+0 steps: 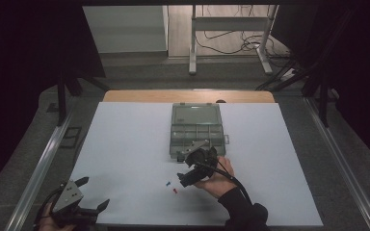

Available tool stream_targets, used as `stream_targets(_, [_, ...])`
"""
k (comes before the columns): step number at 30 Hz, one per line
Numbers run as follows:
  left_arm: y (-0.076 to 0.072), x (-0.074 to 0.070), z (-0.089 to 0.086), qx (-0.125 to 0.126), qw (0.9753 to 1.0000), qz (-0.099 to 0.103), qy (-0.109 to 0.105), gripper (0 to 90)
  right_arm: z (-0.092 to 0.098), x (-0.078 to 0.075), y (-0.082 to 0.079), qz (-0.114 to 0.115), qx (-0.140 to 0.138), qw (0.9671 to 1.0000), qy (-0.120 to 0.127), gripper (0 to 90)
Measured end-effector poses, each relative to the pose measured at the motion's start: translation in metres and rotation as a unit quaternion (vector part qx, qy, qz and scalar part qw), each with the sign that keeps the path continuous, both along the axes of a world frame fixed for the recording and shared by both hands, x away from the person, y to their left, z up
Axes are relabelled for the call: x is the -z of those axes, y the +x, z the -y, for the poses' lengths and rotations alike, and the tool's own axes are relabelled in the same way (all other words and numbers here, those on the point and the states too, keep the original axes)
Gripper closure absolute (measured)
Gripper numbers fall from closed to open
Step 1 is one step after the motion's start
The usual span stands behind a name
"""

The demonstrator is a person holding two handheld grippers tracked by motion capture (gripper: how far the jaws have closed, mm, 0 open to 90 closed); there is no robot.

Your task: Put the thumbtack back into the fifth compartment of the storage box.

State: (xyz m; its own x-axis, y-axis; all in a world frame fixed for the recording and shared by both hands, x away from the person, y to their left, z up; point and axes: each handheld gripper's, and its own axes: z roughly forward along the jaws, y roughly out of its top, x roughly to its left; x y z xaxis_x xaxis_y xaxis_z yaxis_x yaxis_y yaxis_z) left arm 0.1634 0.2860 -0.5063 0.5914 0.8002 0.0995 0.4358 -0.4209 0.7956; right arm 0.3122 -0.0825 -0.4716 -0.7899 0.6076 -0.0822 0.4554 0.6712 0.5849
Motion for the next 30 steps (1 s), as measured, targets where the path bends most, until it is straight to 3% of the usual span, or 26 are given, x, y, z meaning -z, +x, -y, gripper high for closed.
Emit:
stream_targets(3, [0.000, 0.000, 0.000, 0.000, 1.0000, 0.000, 0.000, 0.8, -0.001, 0.001, -0.004, -0.008, -0.005, 1.0000, -0.001, 1.0])
stream_targets(14, [0.000, 0.000, 0.000, 0.002, 1.0000, 0.000, 0.002, 0.8, -0.010, 0.012, -0.022, -0.040, -0.029, 0.9987, -0.013, 18.6])
stream_targets(30, [0.000, 0.000, 0.002, 0.004, 1.0000, 0.000, 0.007, 0.8, -0.036, 0.034, -0.029, -0.085, -0.091, 0.9917, -0.032, 60.9])
